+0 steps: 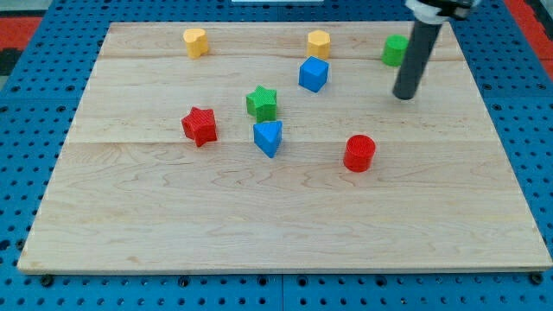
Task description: Push red circle a bit left
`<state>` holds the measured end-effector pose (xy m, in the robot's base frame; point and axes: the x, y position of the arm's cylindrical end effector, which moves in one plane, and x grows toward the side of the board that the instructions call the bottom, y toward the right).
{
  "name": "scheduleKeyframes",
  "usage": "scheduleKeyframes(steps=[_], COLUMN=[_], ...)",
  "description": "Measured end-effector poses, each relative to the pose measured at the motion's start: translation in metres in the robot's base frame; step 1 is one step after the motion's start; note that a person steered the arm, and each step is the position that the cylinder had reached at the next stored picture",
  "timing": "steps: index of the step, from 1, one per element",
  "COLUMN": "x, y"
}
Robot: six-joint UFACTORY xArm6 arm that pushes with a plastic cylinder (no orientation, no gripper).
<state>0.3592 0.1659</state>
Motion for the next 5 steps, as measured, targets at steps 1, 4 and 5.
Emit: scheduleKeyframes(steps=[1, 4, 5], x=[0.055, 0.116, 0.13], y=[0.012, -0.122, -0.103])
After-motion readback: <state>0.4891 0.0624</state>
